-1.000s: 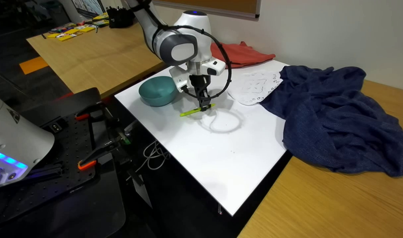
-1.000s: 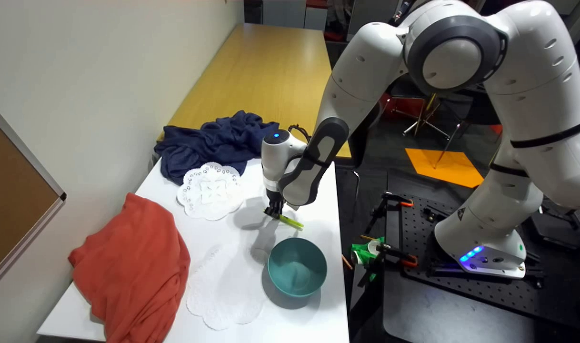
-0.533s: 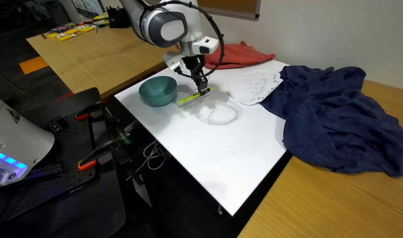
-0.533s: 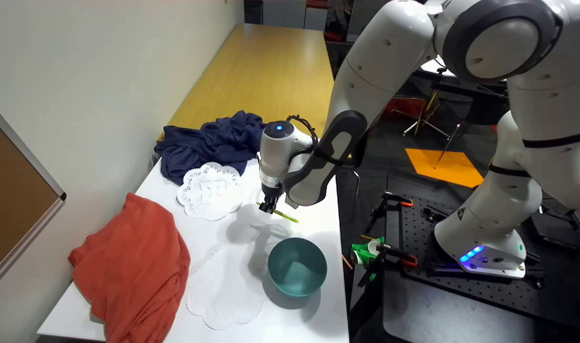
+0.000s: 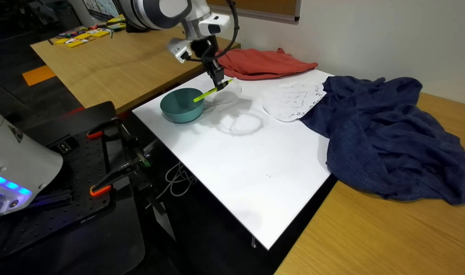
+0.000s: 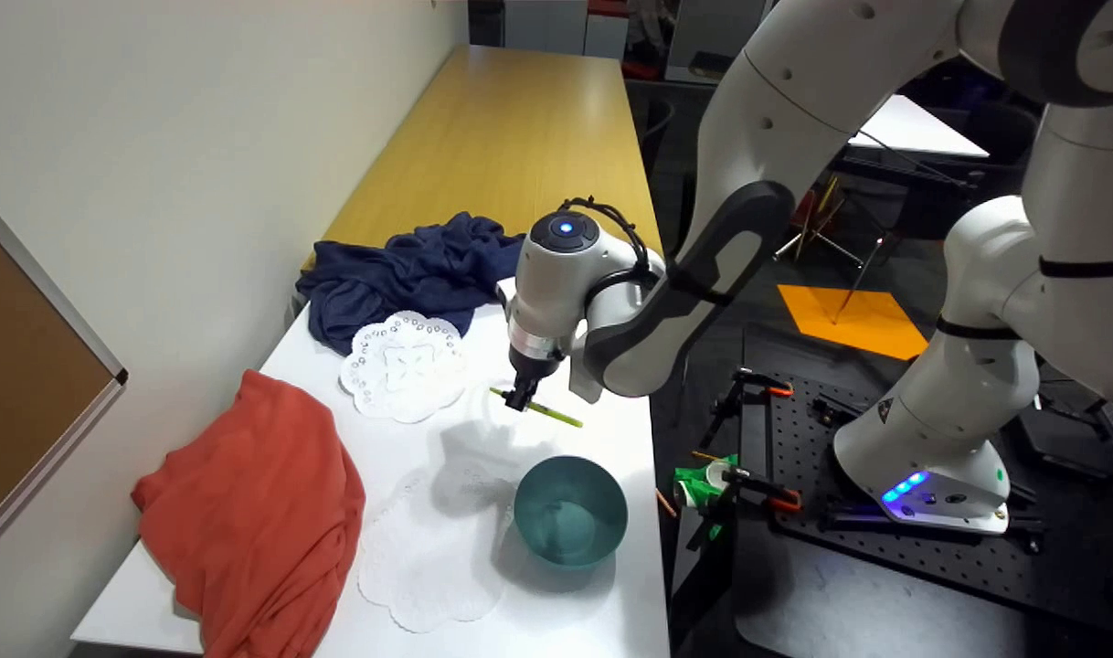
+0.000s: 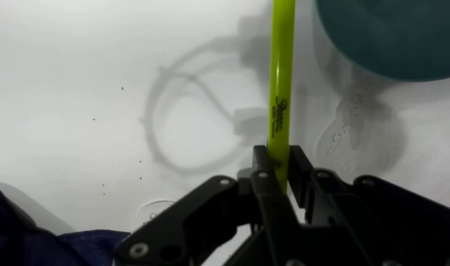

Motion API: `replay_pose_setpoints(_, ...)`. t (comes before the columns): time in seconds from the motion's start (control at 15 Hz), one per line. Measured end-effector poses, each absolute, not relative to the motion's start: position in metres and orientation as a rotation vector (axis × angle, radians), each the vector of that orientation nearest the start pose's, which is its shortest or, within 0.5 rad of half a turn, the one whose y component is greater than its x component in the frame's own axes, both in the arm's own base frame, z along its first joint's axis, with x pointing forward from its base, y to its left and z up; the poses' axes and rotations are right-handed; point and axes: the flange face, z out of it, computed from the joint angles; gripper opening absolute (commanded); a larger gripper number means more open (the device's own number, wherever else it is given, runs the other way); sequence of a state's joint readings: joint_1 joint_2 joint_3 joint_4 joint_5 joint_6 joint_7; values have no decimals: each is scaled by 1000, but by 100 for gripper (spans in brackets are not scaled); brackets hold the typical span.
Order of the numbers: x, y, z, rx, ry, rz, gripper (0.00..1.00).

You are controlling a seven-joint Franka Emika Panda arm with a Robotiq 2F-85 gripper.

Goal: Pick the marker and put it in the bowl

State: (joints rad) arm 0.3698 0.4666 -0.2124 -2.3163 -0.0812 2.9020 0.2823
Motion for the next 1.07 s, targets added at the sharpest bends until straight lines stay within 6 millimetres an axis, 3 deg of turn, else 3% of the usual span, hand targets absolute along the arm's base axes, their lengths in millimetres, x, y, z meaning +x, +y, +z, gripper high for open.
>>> replay_pose_setpoints(0.6,478,148,177,-3095,-345,-242,4)
replay_pose_setpoints(1.07,451,159,167,-2986,-663,-310,4)
